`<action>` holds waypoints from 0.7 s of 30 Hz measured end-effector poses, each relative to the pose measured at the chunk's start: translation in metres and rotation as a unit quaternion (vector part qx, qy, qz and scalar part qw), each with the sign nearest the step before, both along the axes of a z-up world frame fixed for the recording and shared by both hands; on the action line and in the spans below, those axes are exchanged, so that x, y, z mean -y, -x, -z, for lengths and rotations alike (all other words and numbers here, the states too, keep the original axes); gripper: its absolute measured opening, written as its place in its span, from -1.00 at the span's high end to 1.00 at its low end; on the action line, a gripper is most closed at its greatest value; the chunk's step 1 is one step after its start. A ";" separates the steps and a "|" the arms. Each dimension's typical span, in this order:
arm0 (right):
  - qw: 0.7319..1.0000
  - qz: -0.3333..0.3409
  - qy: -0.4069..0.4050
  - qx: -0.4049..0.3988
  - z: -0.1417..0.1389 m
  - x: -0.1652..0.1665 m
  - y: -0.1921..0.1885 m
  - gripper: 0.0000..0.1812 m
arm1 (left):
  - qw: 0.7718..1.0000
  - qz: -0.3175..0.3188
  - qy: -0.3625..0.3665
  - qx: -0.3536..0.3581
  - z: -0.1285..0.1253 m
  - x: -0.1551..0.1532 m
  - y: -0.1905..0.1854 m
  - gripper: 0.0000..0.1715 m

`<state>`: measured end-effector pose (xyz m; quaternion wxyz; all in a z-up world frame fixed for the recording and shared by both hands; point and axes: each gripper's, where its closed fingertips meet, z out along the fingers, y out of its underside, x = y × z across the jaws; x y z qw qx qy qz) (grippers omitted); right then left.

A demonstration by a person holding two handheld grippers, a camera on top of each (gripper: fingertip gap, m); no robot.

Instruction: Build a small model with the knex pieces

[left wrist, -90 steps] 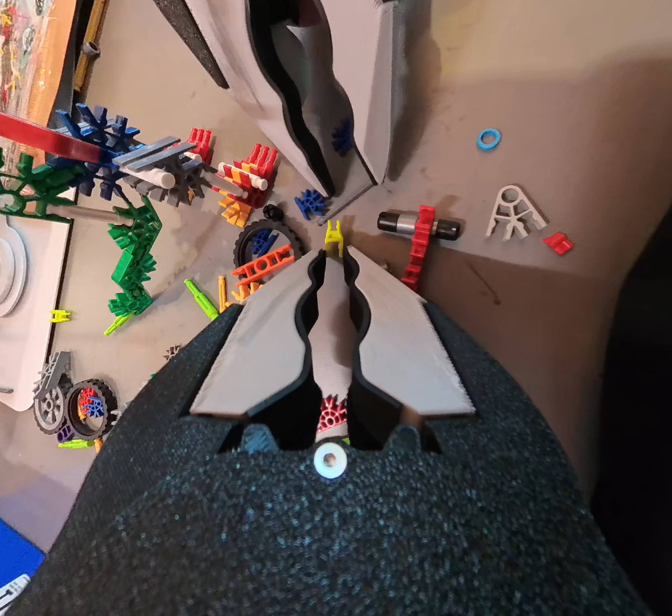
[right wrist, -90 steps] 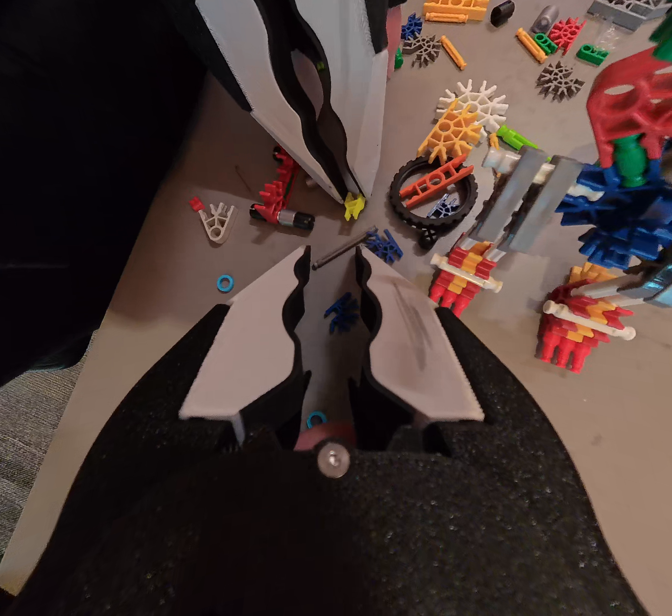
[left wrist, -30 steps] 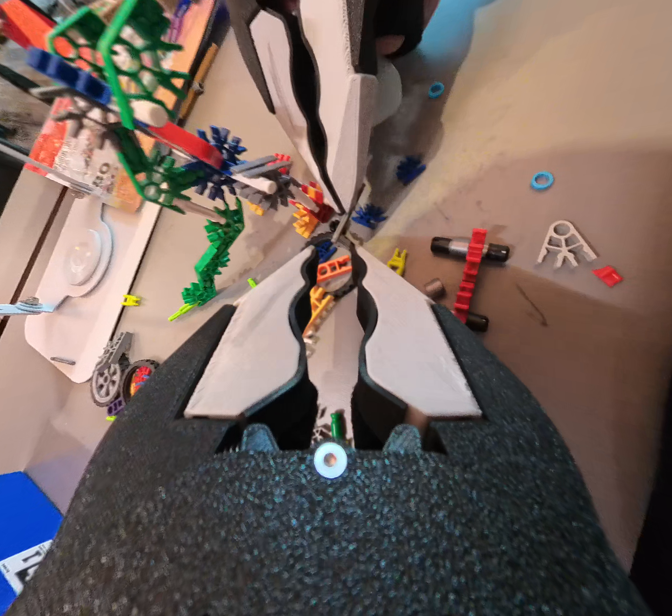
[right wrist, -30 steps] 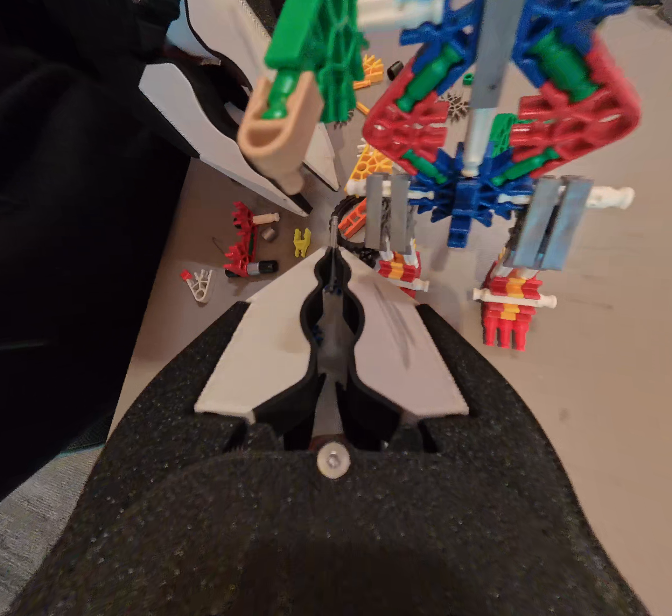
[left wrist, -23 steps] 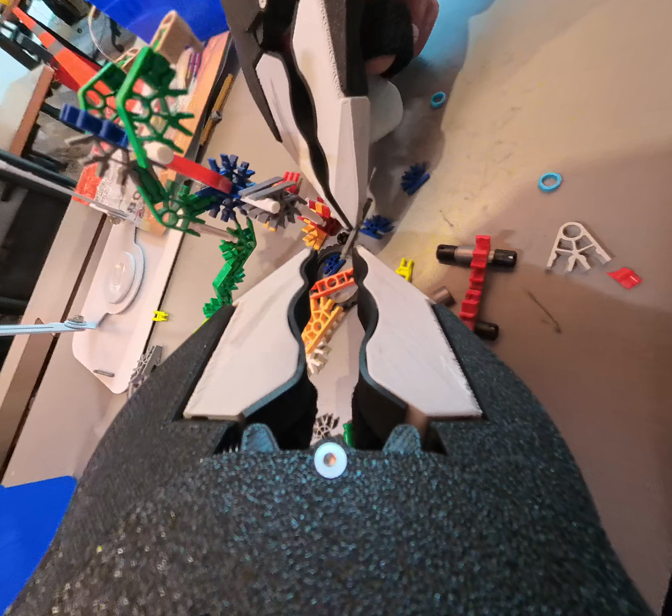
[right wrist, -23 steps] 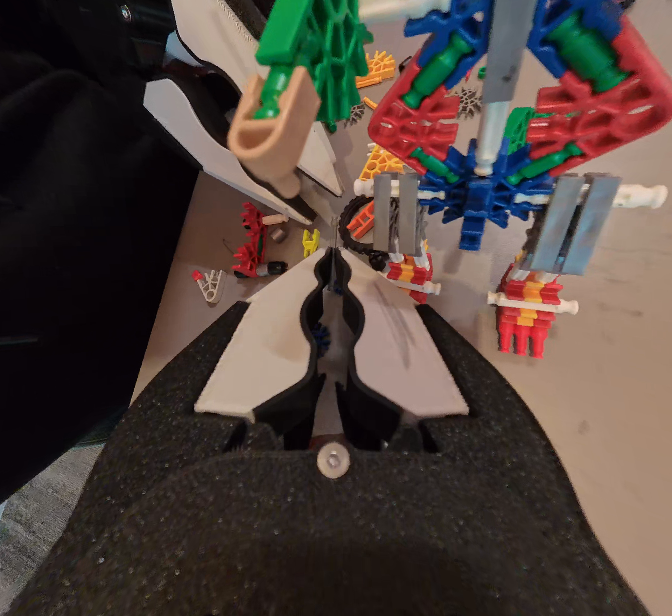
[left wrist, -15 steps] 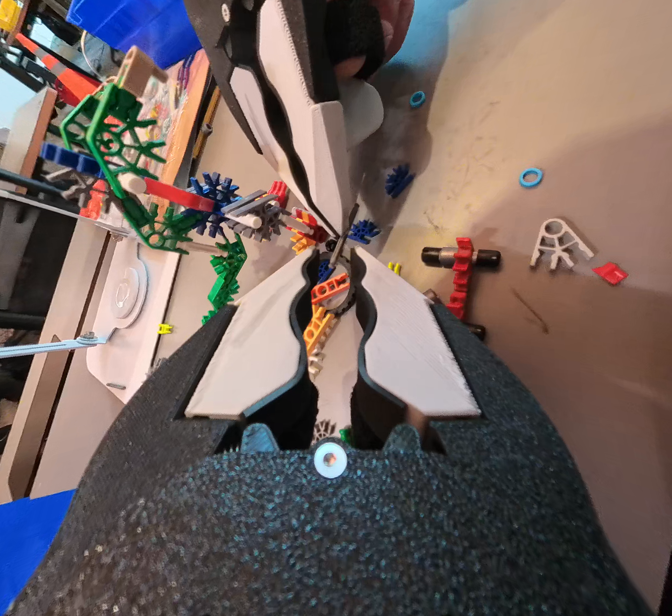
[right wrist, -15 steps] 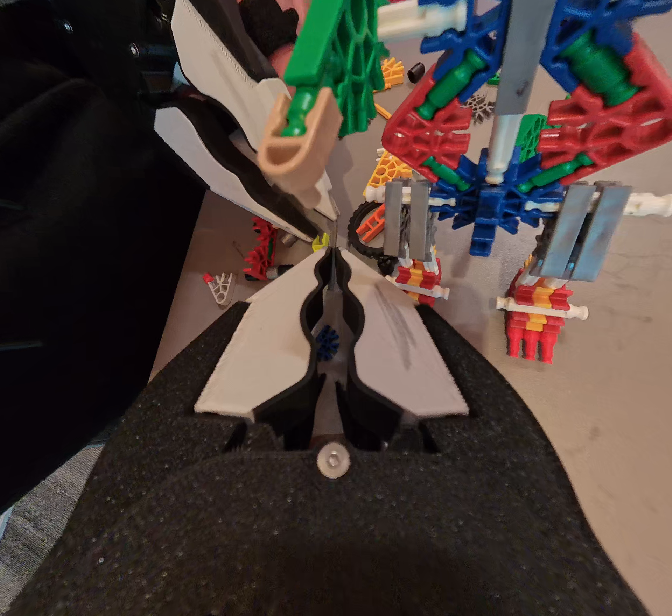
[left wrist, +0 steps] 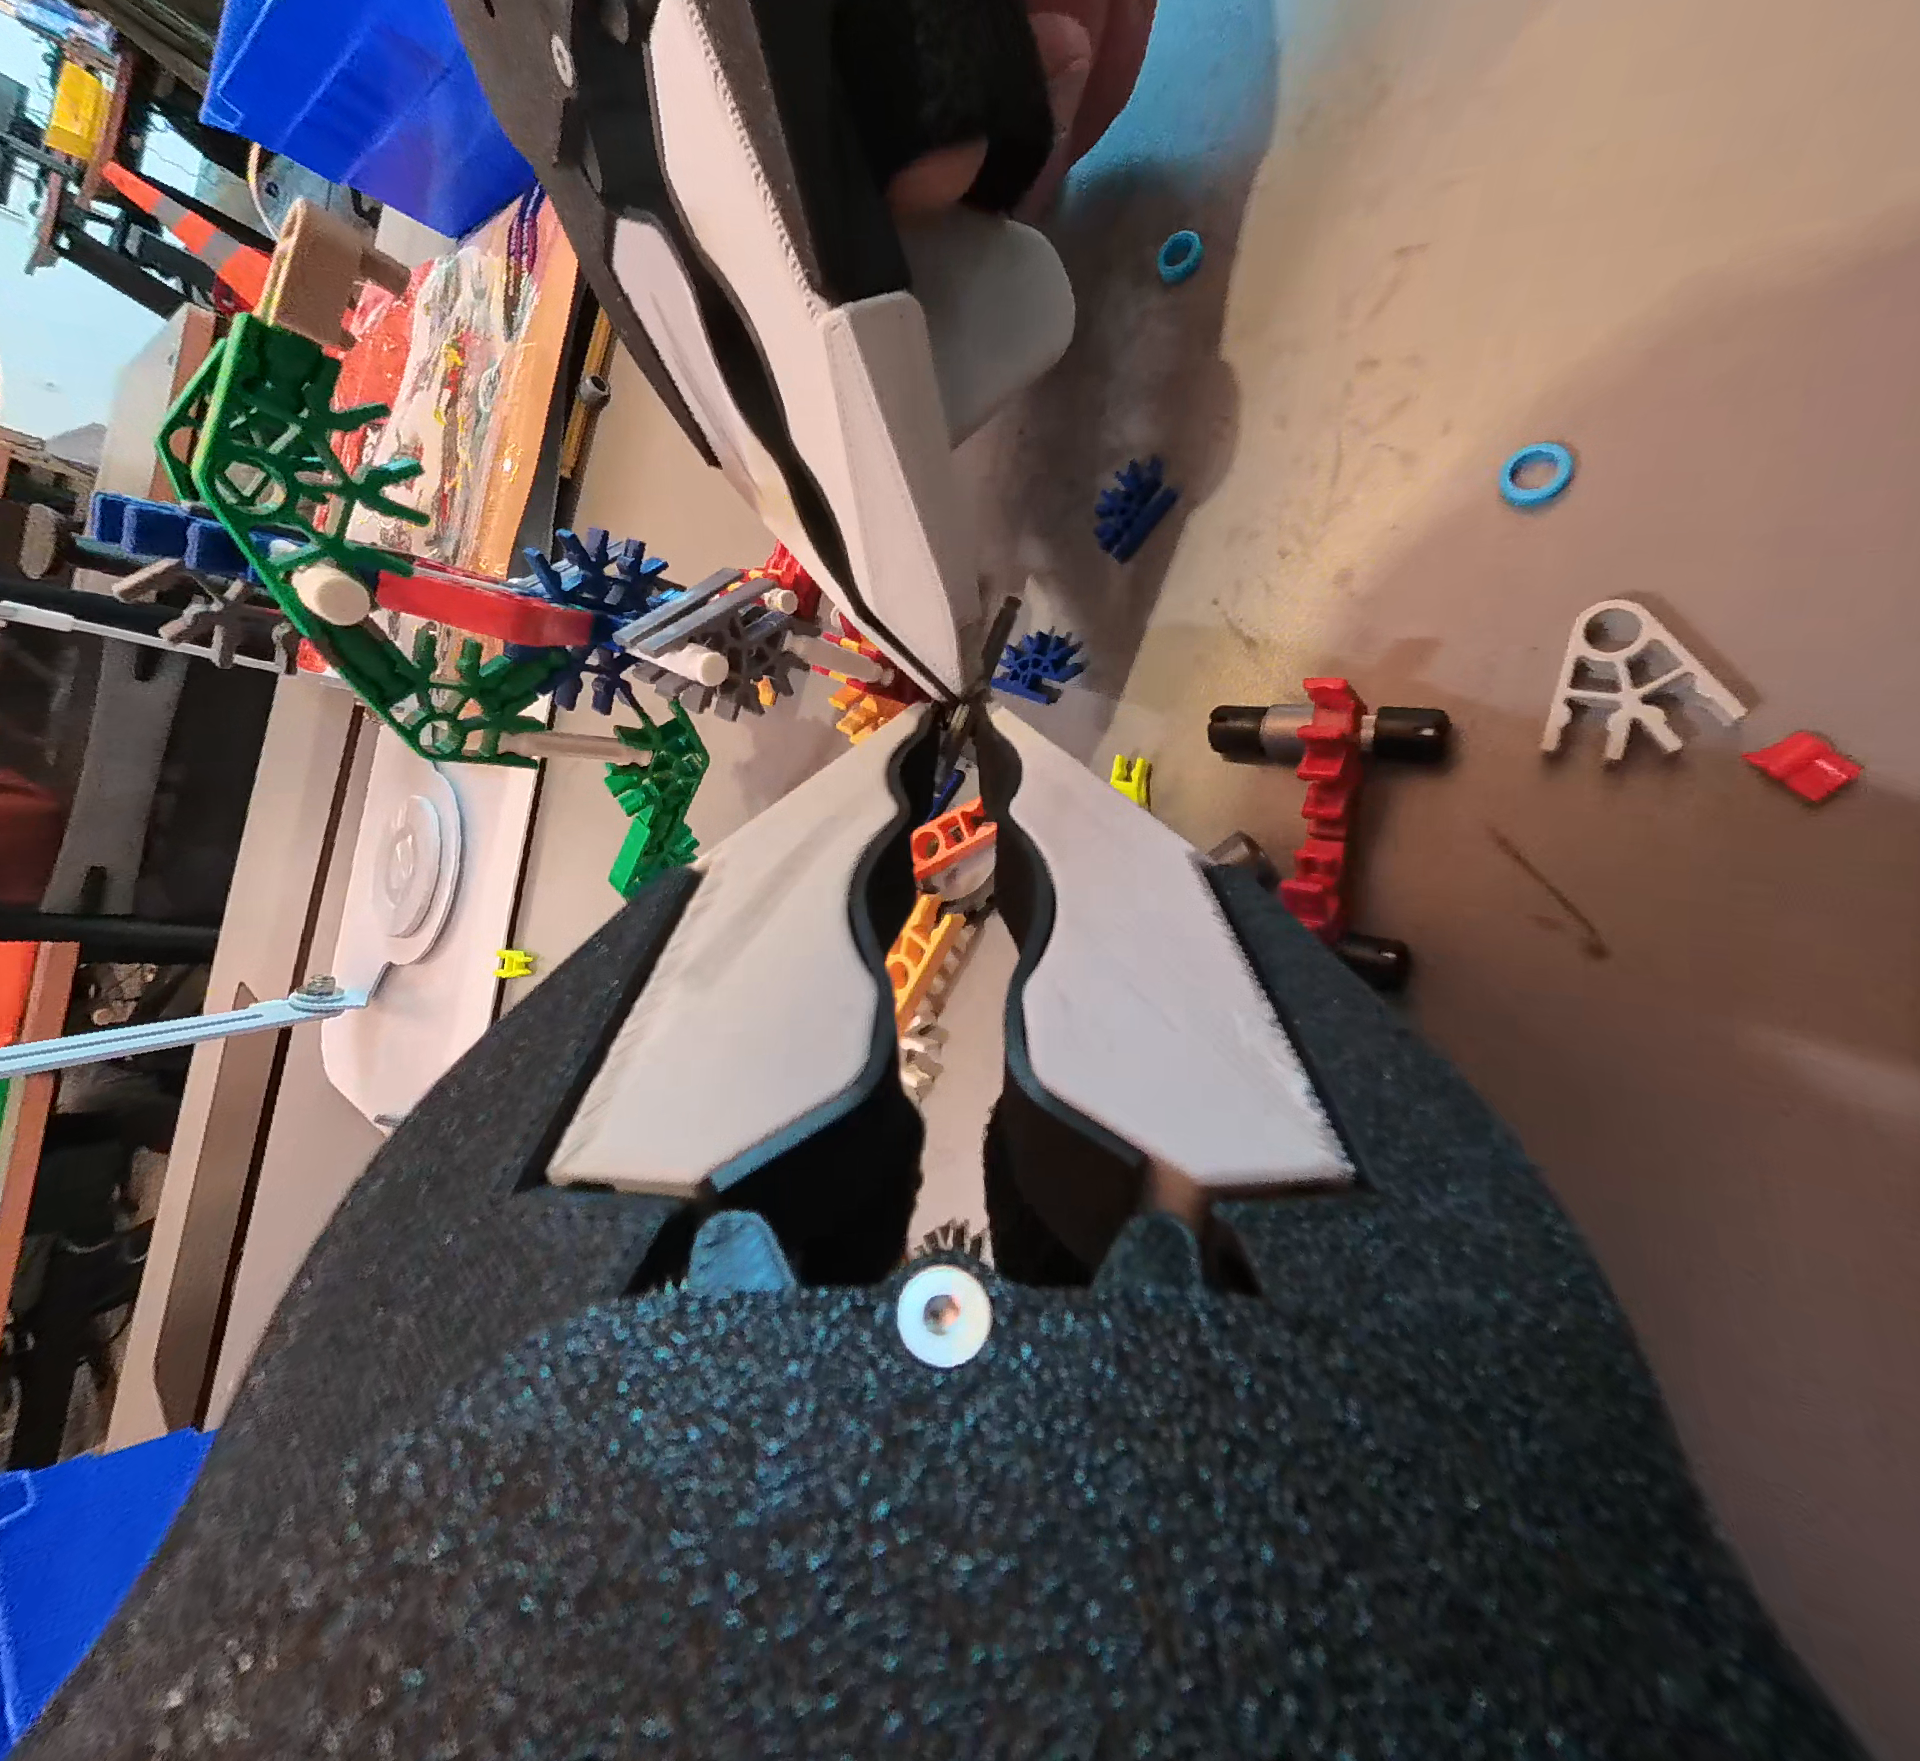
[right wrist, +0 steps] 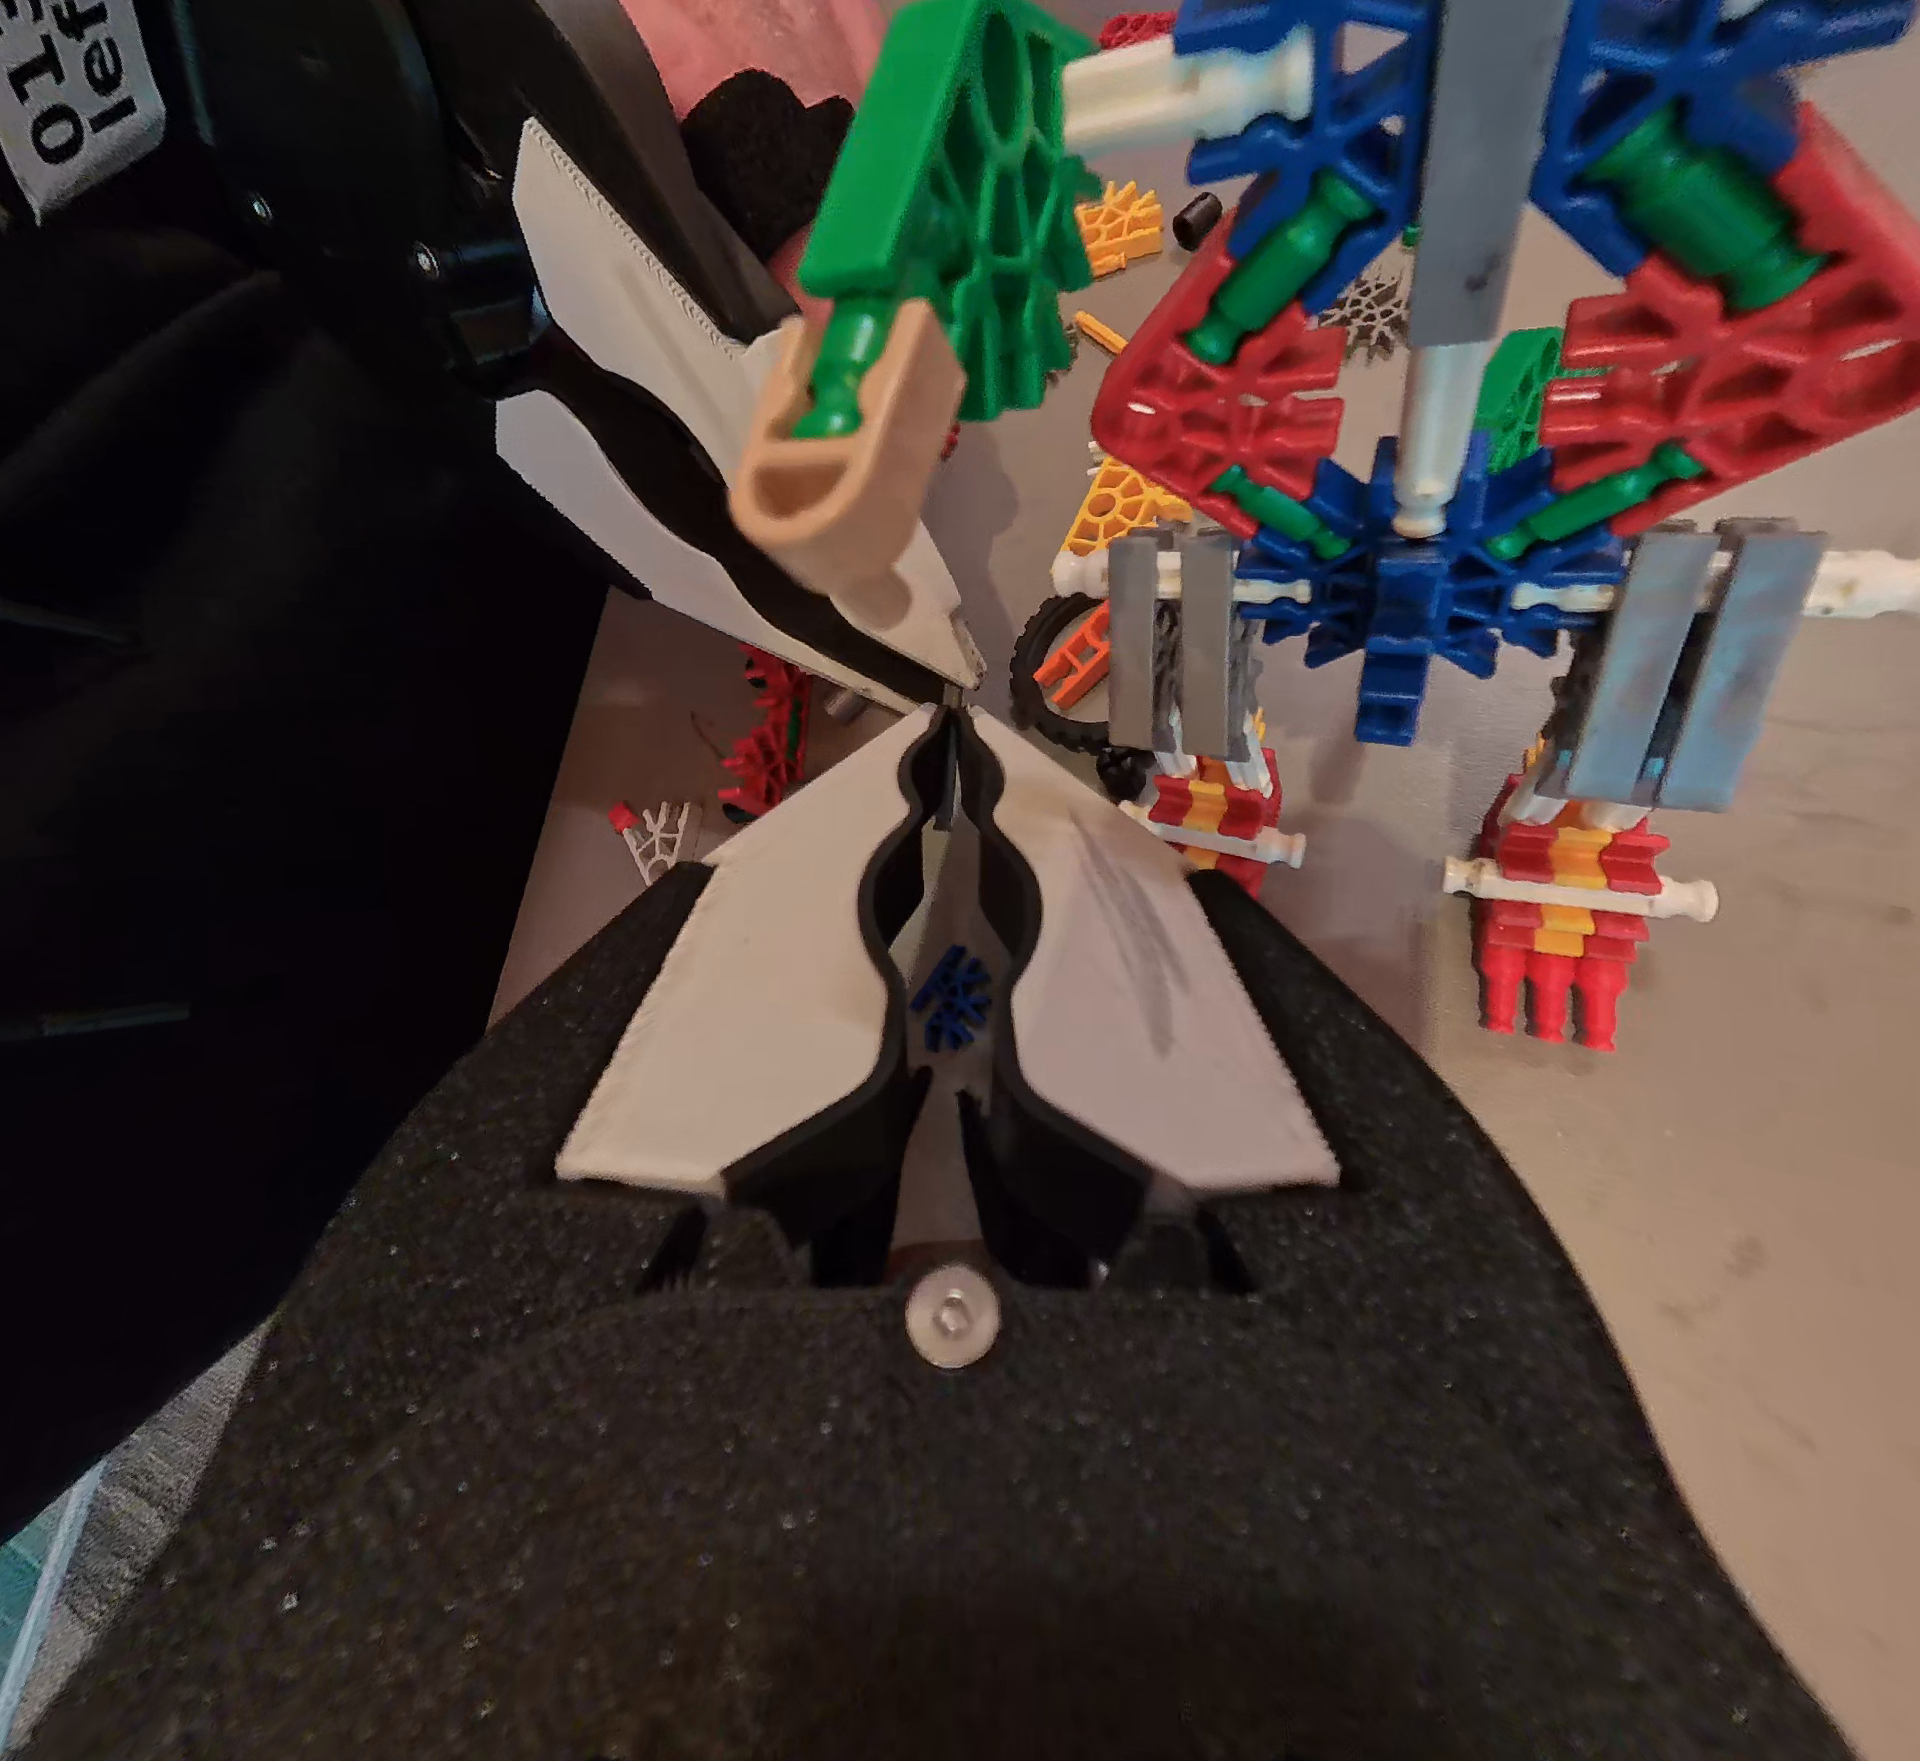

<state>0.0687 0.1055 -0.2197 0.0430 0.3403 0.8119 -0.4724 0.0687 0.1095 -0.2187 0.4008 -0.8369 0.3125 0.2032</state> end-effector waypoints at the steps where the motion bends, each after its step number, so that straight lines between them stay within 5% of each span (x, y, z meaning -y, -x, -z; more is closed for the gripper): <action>1: 1.000 0.002 0.003 0.003 0.000 0.000 0.000 1.00 | 1.000 0.000 0.001 -0.004 0.000 0.000 0.001 0.95; 13: 0.999 0.022 0.028 -0.021 -0.017 -0.005 0.008 0.94 | 0.999 -0.020 -0.001 0.028 0.000 0.000 0.007 0.99; 17: 0.992 0.032 -0.007 -0.122 -0.033 -0.014 0.018 0.76 | 0.990 -0.049 -0.021 0.128 -0.011 -0.001 0.011 1.00; 21: 0.971 0.021 -0.068 -0.227 -0.043 -0.014 0.019 0.56 | 0.956 -0.074 -0.051 0.279 -0.028 -0.004 0.017 1.00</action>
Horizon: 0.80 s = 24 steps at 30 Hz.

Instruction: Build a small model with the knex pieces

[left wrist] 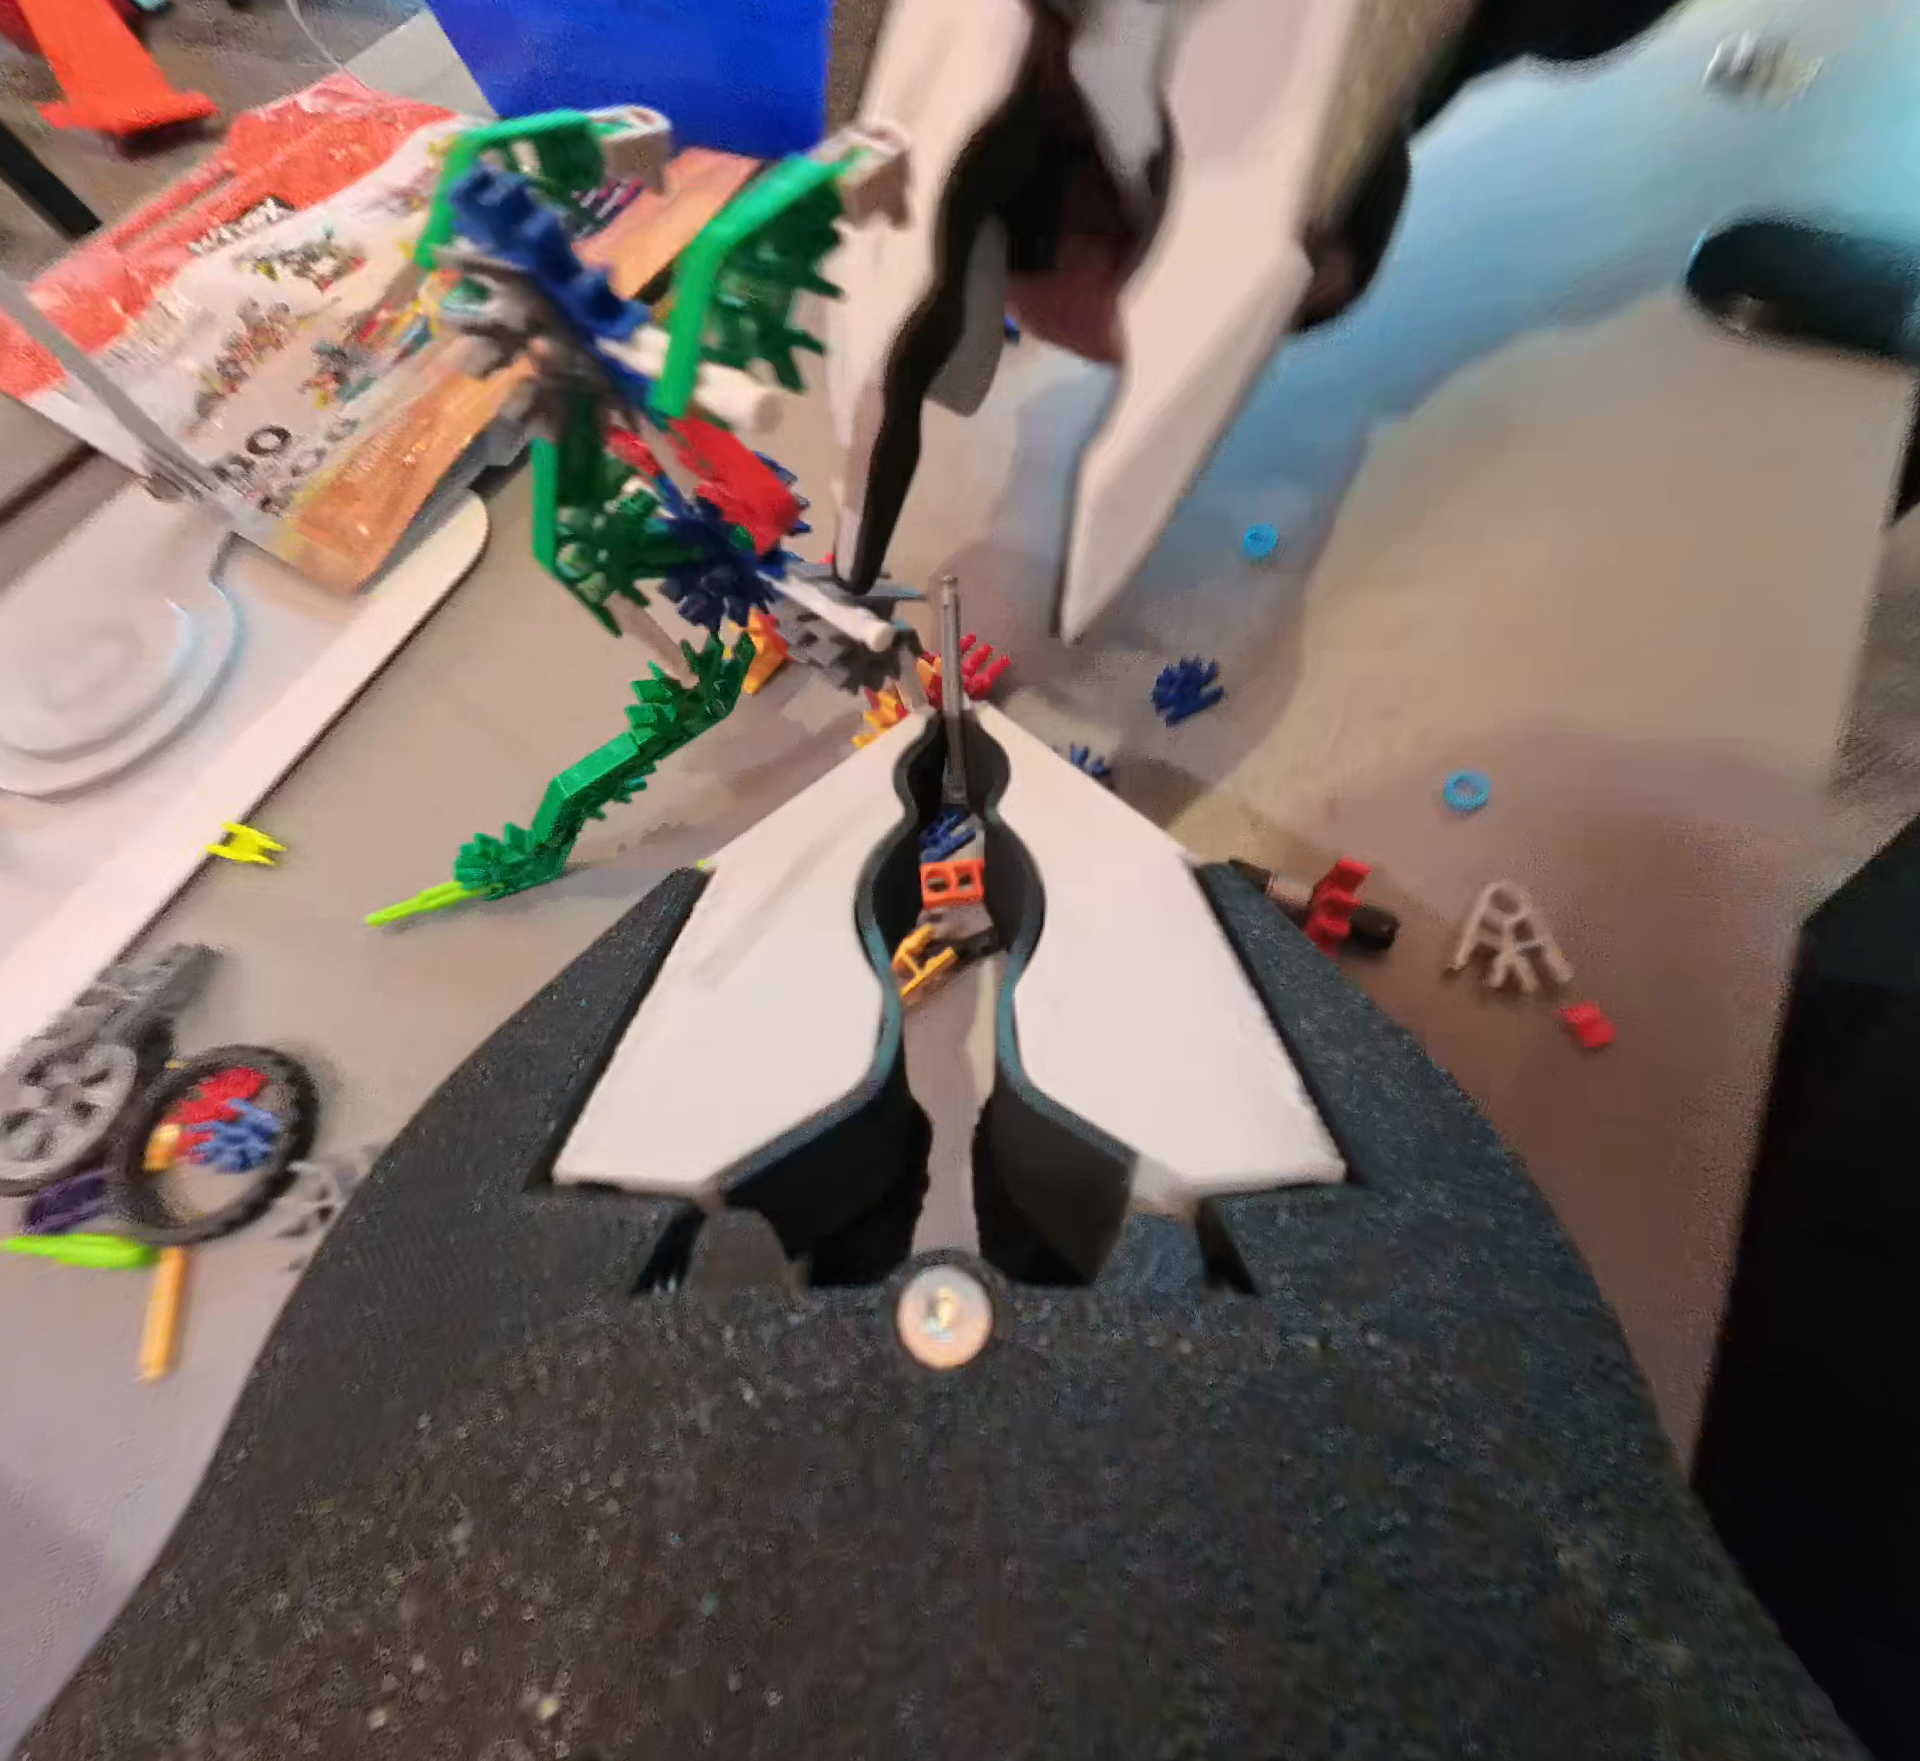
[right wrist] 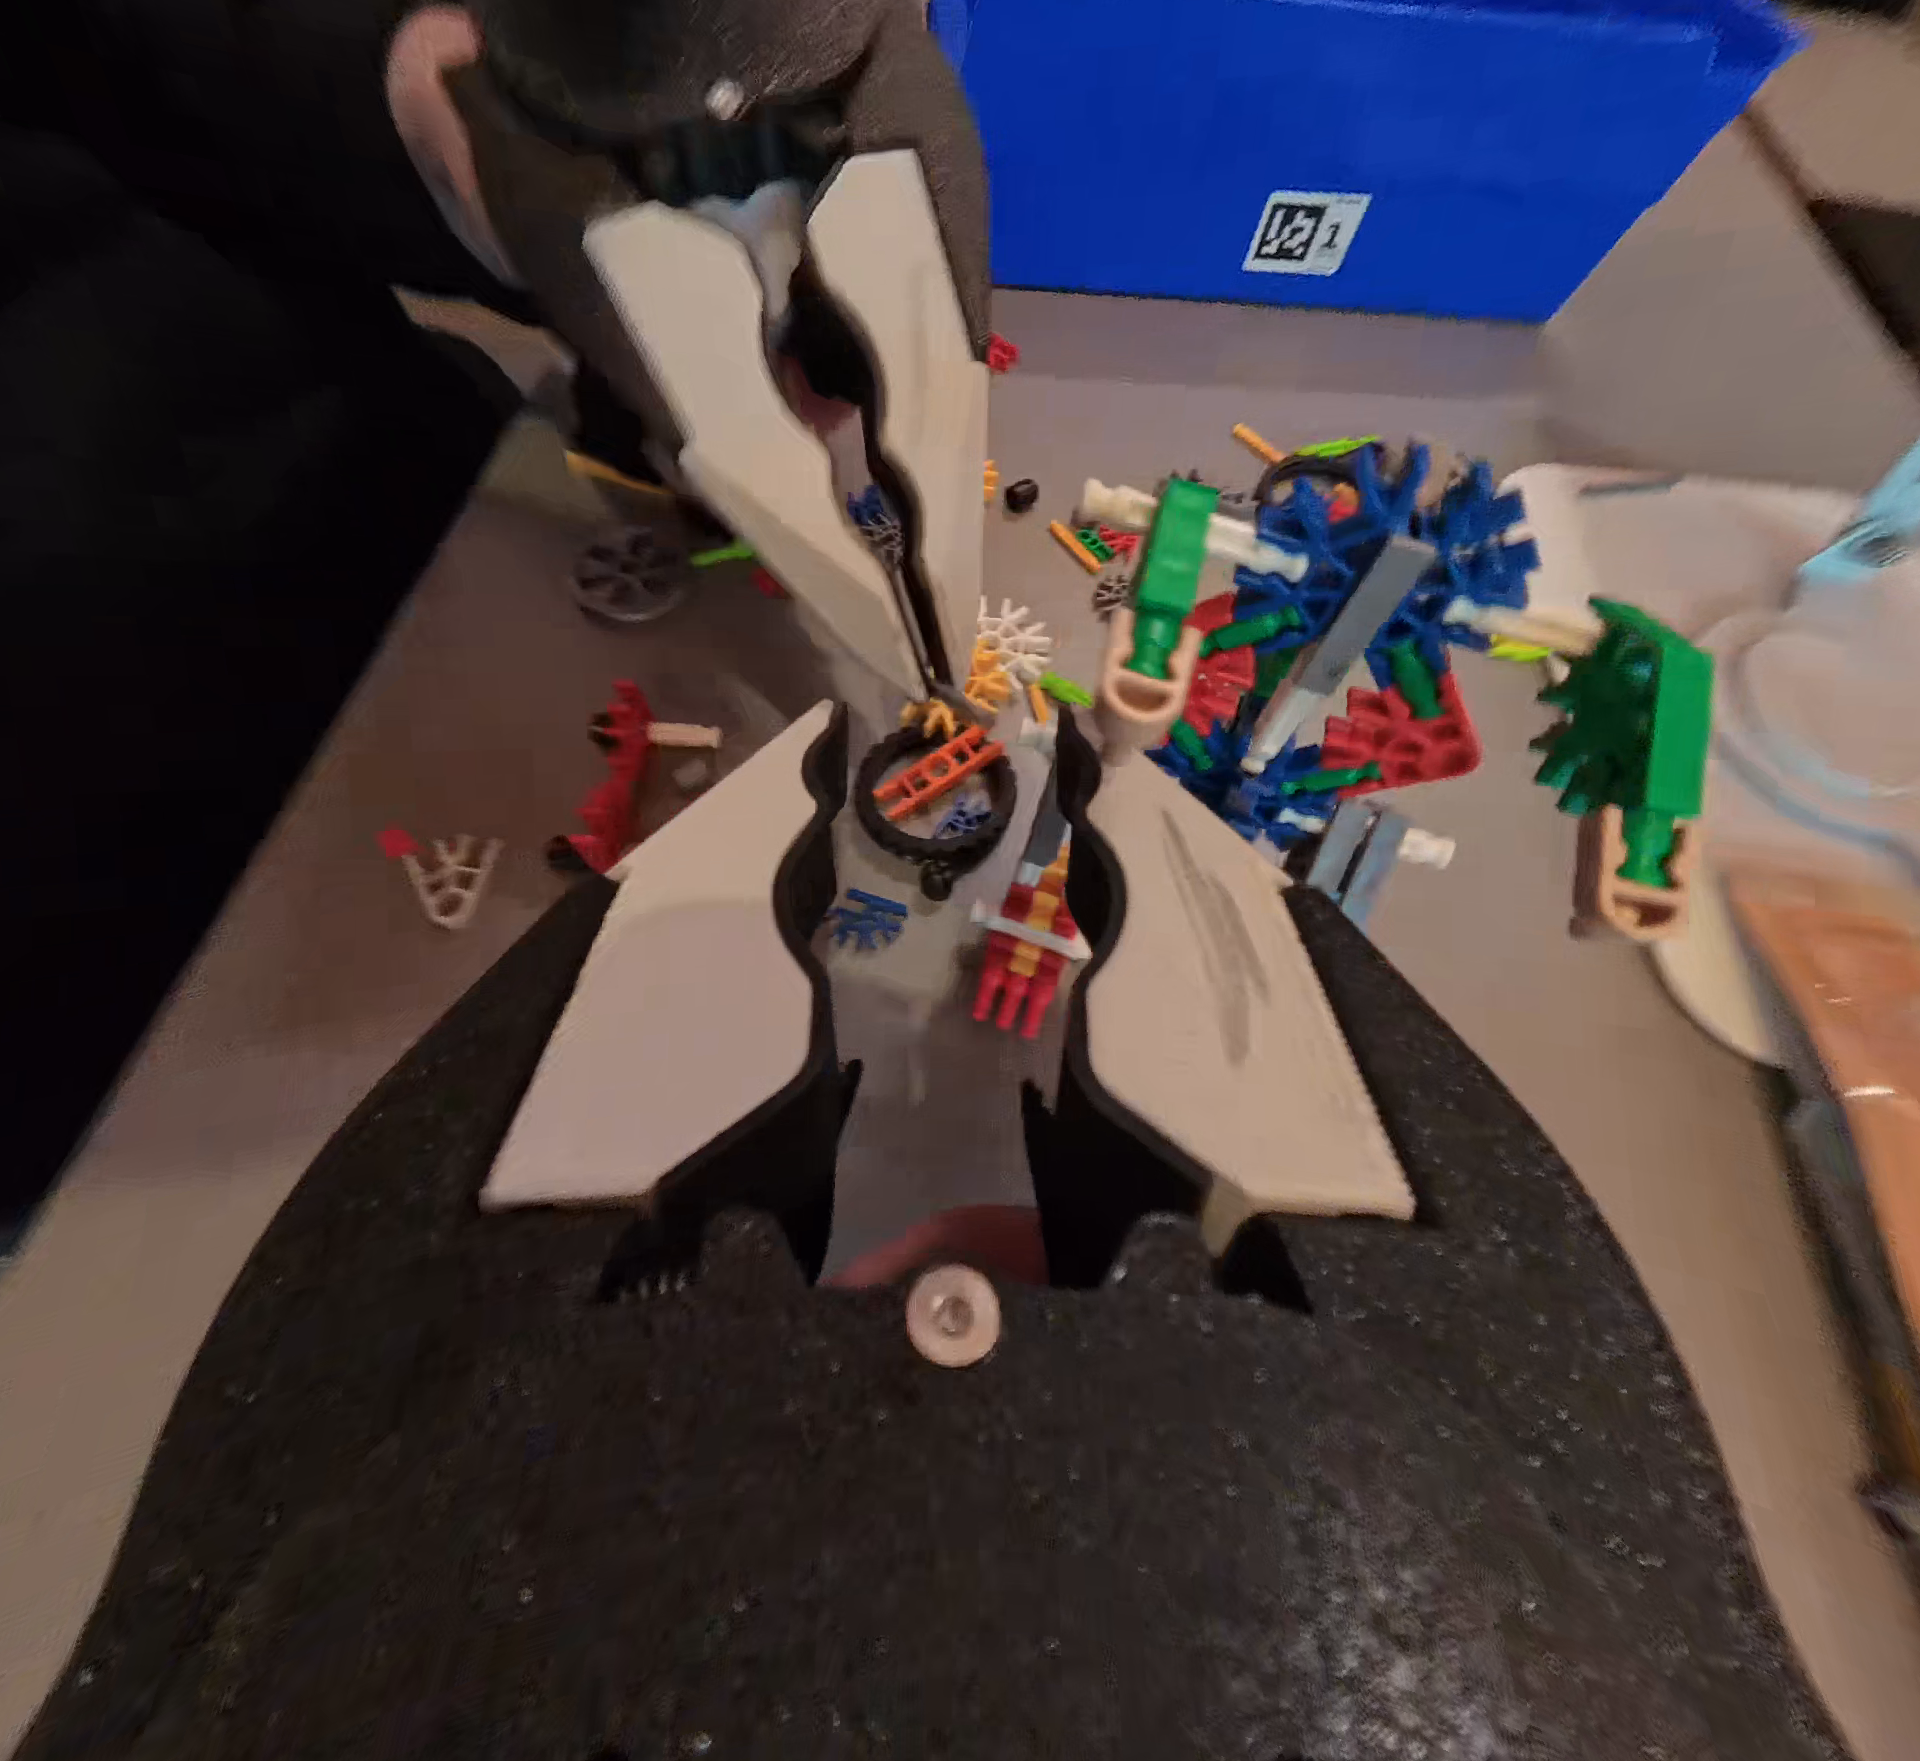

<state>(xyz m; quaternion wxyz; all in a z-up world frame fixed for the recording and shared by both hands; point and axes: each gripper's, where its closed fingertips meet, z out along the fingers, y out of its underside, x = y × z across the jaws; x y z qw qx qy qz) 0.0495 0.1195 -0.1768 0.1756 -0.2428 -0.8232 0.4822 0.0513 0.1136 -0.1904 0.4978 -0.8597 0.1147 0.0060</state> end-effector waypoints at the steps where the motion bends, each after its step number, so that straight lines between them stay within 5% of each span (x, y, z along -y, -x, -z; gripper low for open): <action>1: 0.999 0.001 -0.023 -0.025 0.000 0.001 0.001 0.55 | 0.999 -0.006 -0.008 0.032 -0.005 -0.001 0.002 1.00; 10: 0.983 0.053 -0.112 -0.135 -0.002 0.005 0.012 0.49 | 0.973 -0.008 -0.052 0.224 -0.027 -0.009 -0.004 1.00; 24: 0.973 0.091 -0.135 -0.164 -0.009 0.004 0.017 0.50 | 0.936 -0.017 -0.084 0.343 -0.043 -0.013 -0.008 1.00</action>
